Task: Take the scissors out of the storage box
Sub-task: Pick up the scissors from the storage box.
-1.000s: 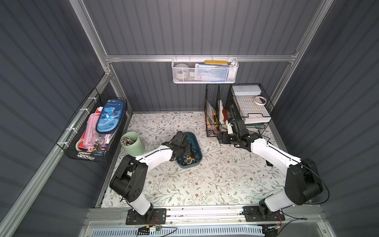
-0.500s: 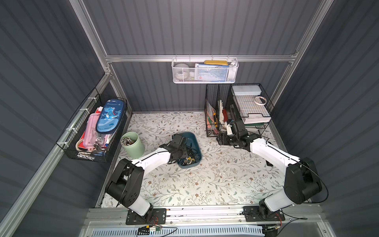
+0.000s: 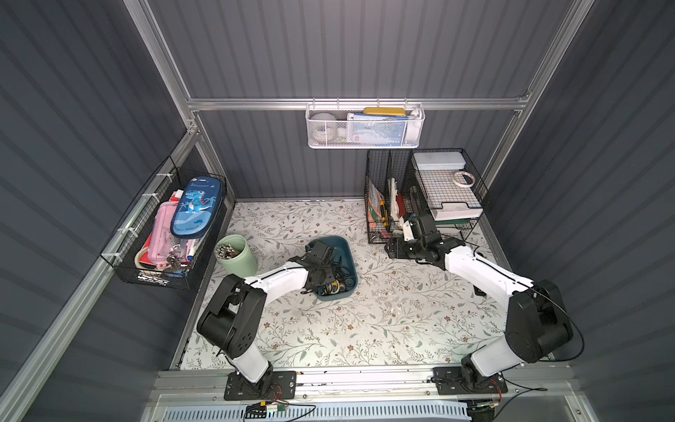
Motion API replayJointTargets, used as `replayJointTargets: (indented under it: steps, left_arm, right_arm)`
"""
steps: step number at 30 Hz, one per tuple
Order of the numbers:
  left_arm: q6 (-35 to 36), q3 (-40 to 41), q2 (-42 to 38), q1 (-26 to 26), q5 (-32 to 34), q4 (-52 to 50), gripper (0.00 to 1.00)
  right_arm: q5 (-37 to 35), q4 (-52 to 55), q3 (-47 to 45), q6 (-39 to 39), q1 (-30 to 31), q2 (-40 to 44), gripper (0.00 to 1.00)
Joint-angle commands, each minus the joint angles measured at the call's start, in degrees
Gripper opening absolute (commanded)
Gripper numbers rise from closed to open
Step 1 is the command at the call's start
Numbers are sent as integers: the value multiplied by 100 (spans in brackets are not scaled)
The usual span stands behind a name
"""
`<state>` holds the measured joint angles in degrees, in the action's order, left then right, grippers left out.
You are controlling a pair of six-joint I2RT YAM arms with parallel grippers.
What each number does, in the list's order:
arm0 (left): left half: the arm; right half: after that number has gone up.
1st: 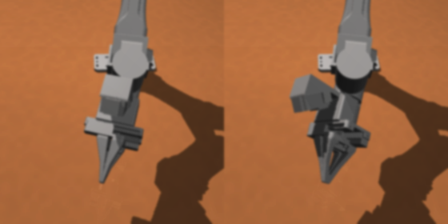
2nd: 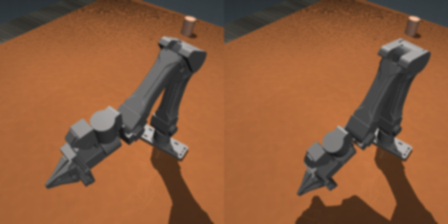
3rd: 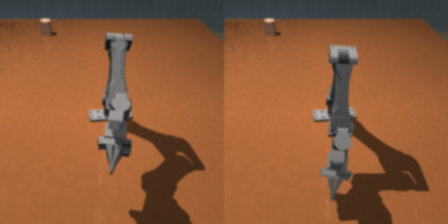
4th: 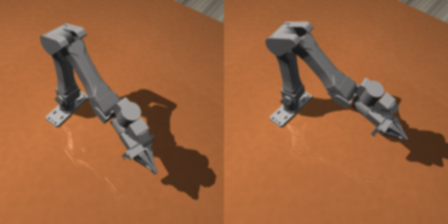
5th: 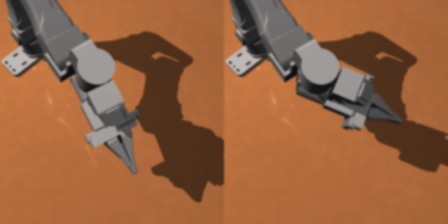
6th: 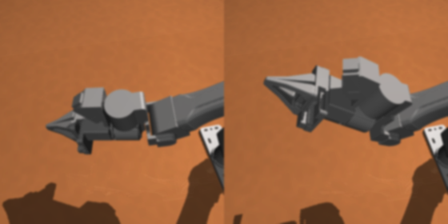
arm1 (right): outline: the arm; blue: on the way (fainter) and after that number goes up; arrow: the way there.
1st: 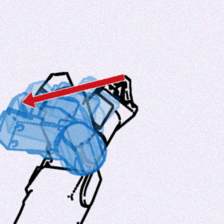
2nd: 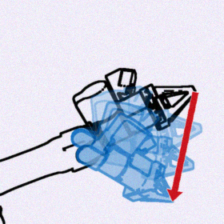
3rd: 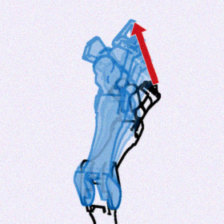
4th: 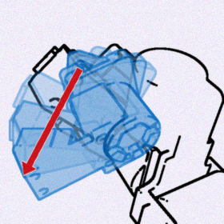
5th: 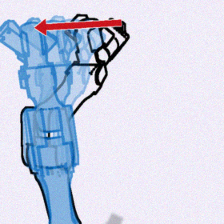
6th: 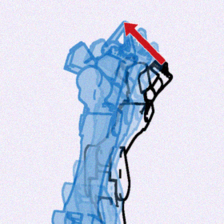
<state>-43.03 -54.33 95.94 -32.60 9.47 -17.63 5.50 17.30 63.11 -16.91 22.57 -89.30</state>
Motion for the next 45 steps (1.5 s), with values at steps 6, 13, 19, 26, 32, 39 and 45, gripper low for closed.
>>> replayJointTargets:
  steps: [6, 13, 19, 26, 32, 39, 45]
  left_arm:
    - [-251, 38, 248, 22, -114, 84, 13]
    - [-22, -318, -673, 17, 409, -198, 8]
    - [407, -698, -1002, 8, 155, -274, 7]
    - [503, -906, -964, -118, -281, 55, 7]
    - [769, -1019, -885, -319, -433, 218, 7]
    - [813, -1018, -866, -449, -455, 303, 7]
    - [831, -958, -935, -475, -542, 424, 6]
  right_arm:
    - [271, 56, 181, 3, 103, -125, 78]
    - [480, 169, 476, 185, 627, 1, 76]
    - [1330, -452, 439, 219, 1341, 52, 73]
    - [1741, -2370, -332, -900, 1567, 57, 66]
    - [1762, -2987, -424, -1217, 1574, -187, 64]
    - [1631, -2969, -243, -1341, 1567, -474, 57]
    - [1639, -3097, -262, -1500, 1541, -609, 47]
